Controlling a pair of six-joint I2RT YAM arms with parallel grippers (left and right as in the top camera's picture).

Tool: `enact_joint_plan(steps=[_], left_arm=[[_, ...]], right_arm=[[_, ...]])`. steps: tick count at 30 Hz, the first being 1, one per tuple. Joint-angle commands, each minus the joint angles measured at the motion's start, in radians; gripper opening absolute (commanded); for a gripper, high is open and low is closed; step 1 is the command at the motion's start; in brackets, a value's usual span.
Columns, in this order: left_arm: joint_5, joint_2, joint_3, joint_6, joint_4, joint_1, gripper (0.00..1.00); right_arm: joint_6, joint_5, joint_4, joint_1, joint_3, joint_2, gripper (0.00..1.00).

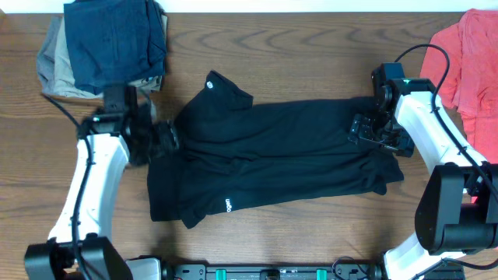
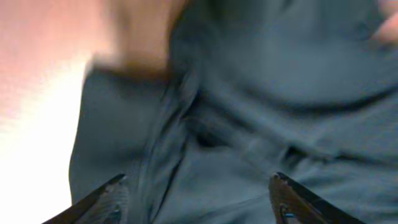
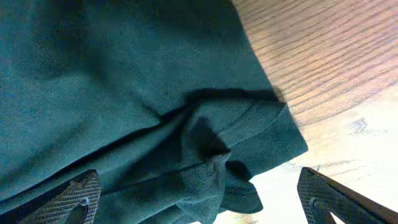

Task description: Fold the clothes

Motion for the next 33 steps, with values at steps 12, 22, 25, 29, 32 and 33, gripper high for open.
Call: enact_joint_plan(steps=[12, 22, 25, 29, 32, 33], left_arm=[[0.005, 0.148, 0.051, 0.147, 0.573, -0.166, 0.84], [-0.024, 0.437, 0.127, 0.217, 0.786, -0.168, 0.88], [-0.067, 0.477, 0.127, 0.217, 0.801, -0.171, 0.88], [-0.108, 0.526, 0.126, 0.234, 0.801, -0.172, 0.88], [-0.112, 0.551, 0.126, 0.258, 0.797, -0.172, 0.88], [-0.112, 0.557, 0.126, 0.258, 0.794, -0.174, 0.88]], right_arm=[[-0.025, -0.039, 0.018, 0.018, 0.005, -0.005, 0.99], [-0.050, -0.071, 0.020, 0.057, -0.031, -0.004, 0.99], [-0.050, -0.072, 0.016, 0.062, -0.034, -0.004, 0.99], [-0.050, -0.072, 0.016, 0.063, -0.034, -0.005, 0.99], [-0.050, -0.075, 0.015, 0.063, -0.034, -0.004, 0.99], [-0.050, -0.077, 0.014, 0.063, -0.034, -0.004, 0.99]])
